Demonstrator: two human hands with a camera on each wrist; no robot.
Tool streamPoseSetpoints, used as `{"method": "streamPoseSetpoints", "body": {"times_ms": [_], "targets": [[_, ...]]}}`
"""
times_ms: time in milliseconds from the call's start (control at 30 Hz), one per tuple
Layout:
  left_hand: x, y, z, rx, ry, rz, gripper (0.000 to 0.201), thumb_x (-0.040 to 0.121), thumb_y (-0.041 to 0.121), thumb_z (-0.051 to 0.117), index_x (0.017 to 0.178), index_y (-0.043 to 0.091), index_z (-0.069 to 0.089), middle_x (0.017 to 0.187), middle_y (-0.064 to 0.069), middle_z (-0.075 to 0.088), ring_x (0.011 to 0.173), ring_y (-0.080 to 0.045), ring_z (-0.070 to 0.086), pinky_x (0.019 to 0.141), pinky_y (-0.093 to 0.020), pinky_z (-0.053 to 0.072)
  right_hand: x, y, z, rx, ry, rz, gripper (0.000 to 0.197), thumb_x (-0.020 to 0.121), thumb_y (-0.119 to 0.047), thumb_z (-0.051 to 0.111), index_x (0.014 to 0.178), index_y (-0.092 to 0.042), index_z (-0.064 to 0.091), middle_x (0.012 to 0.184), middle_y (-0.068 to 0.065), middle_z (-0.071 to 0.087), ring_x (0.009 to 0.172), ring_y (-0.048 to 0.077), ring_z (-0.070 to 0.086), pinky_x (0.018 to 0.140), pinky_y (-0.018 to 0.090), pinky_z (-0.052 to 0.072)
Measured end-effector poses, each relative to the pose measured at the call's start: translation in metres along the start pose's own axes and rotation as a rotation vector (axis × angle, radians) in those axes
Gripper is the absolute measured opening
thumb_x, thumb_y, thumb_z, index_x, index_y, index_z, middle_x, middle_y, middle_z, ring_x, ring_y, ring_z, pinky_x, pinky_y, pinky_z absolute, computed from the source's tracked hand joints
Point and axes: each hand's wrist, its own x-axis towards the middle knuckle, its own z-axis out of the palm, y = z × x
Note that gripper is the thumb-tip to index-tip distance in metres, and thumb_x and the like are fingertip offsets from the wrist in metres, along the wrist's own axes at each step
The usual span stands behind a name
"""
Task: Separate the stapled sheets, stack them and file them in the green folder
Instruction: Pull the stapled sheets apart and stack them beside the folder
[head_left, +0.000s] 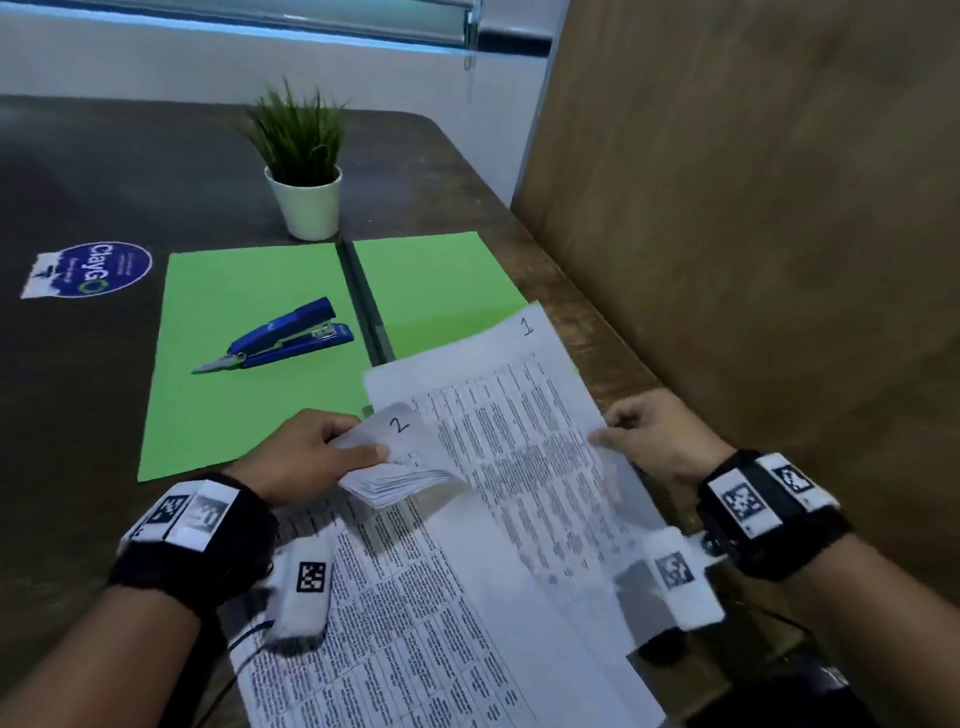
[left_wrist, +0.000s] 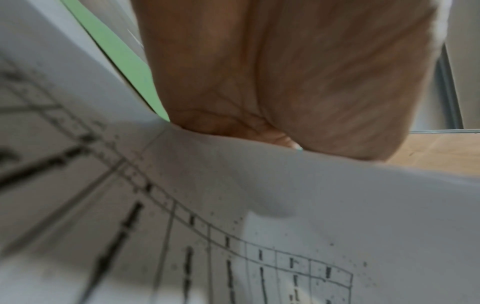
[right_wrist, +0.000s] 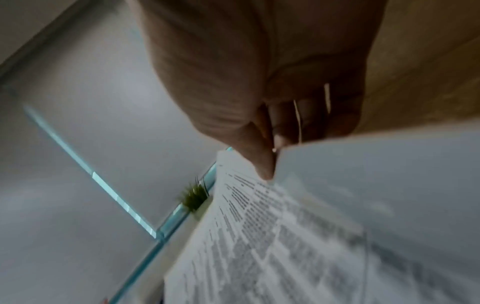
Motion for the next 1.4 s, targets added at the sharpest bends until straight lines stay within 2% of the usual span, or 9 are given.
{"method": "streamPoseSetpoints", "body": {"times_ms": [133, 267, 433, 600, 800, 933, 1067, 1233, 1400], "targets": [[0.003, -0.003, 0.001, 0.005, 0.007, -0.014, 0.009, 0.091, 0.02, 0.072, 0.088, 0.014, 0.079, 0.088, -0.003, 0.079, 0.088, -0.029, 0.074, 0.09, -0.044, 0.055, -0.002, -0.026, -0.048, 0.167, 0.305, 0.012, 0.024, 0.091, -0.019, 0.071, 0.077, 0.0, 0.07, 0.068, 0.015, 0.06, 0.06, 0.017, 0.05, 0.057, 0.028, 0.04], [0.002, -0.007, 0.0, -0.002, 0.006, -0.025, 0.008, 0.091, 0.016, 0.072, 0.09, 0.016, 0.079, 0.09, -0.003, 0.079, 0.092, -0.031, 0.074, 0.09, -0.043, 0.055, -0.009, -0.058, -0.092, -0.087, 0.458, -0.108, 0.024, 0.097, -0.028, 0.06, 0.083, -0.013, 0.072, 0.078, 0.009, 0.07, 0.068, 0.021, 0.06, 0.066, 0.031, 0.046], [0.002, -0.005, 0.001, 0.009, 0.024, 0.006, 0.008, 0.089, 0.01, 0.072, 0.085, 0.016, 0.074, 0.087, -0.005, 0.077, 0.074, -0.017, 0.069, 0.08, -0.035, 0.052, -0.028, -0.098, -0.094, -0.346, 0.604, -0.293, 0.021, 0.091, -0.033, 0.064, 0.081, -0.016, 0.072, 0.076, -0.001, 0.07, 0.074, 0.024, 0.066, 0.07, 0.041, 0.057], [0.004, -0.005, 0.001, 0.024, 0.033, 0.003, 0.009, 0.088, 0.011, 0.073, 0.095, 0.013, 0.067, 0.097, -0.008, 0.076, 0.09, -0.029, 0.071, 0.083, -0.036, 0.053, -0.022, -0.104, -0.027, -0.581, 0.457, -0.388, 0.015, 0.088, -0.031, 0.06, 0.086, -0.019, 0.07, 0.091, 0.004, 0.068, 0.084, 0.029, 0.063, 0.067, 0.034, 0.048], [0.005, -0.006, -0.001, 0.021, 0.02, -0.003, 0.014, 0.087, 0.011, 0.074, 0.099, 0.012, 0.067, 0.098, -0.006, 0.076, 0.095, -0.03, 0.071, 0.089, -0.042, 0.055, 0.0, -0.086, 0.058, -0.839, 0.048, -0.235, 0.018, 0.086, -0.019, 0.051, 0.097, -0.015, 0.065, 0.108, 0.005, 0.06, 0.107, 0.029, 0.056, 0.071, 0.031, 0.036], [0.004, -0.007, -0.002, 0.004, 0.009, 0.001, 0.014, 0.086, 0.013, 0.076, 0.098, 0.014, 0.068, 0.095, -0.004, 0.077, 0.094, -0.031, 0.072, 0.09, -0.046, 0.055, 0.01, -0.097, 0.066, -0.813, 0.049, -0.228, 0.005, 0.086, -0.017, 0.052, 0.082, -0.017, 0.055, 0.101, 0.005, 0.061, 0.1, 0.03, 0.059, 0.069, 0.03, 0.036], [0.003, -0.007, -0.004, -0.011, -0.008, 0.008, 0.021, 0.078, 0.023, 0.077, 0.096, 0.017, 0.068, 0.094, -0.002, 0.077, 0.093, -0.03, 0.072, 0.091, -0.048, 0.054, 0.004, -0.115, 0.082, -0.827, 0.033, -0.325, 0.023, 0.096, -0.03, 0.049, 0.077, -0.018, 0.043, 0.088, 0.007, 0.055, 0.091, 0.032, 0.06, 0.067, 0.031, 0.035], [0.0, -0.005, -0.002, -0.016, -0.006, 0.004, 0.045, 0.06, 0.043, 0.075, 0.096, 0.019, 0.068, 0.096, -0.001, 0.077, 0.094, -0.028, 0.072, 0.091, -0.046, 0.055, 0.015, -0.111, 0.086, -0.899, -0.019, -0.235, 0.014, 0.096, -0.02, 0.049, 0.104, -0.015, 0.059, 0.111, 0.009, 0.065, 0.103, 0.033, 0.063, 0.077, 0.034, 0.045], [0.001, -0.006, -0.002, -0.024, -0.005, 0.001, 0.032, 0.071, 0.03, 0.075, 0.101, 0.021, 0.067, 0.098, 0.0, 0.077, 0.093, -0.026, 0.073, 0.094, -0.05, 0.055, 0.031, -0.096, 0.077, -0.884, 0.009, -0.091, 0.021, 0.093, -0.021, 0.053, 0.112, -0.015, 0.06, 0.114, 0.006, 0.066, 0.106, 0.03, 0.064, 0.074, 0.033, 0.042]]}}
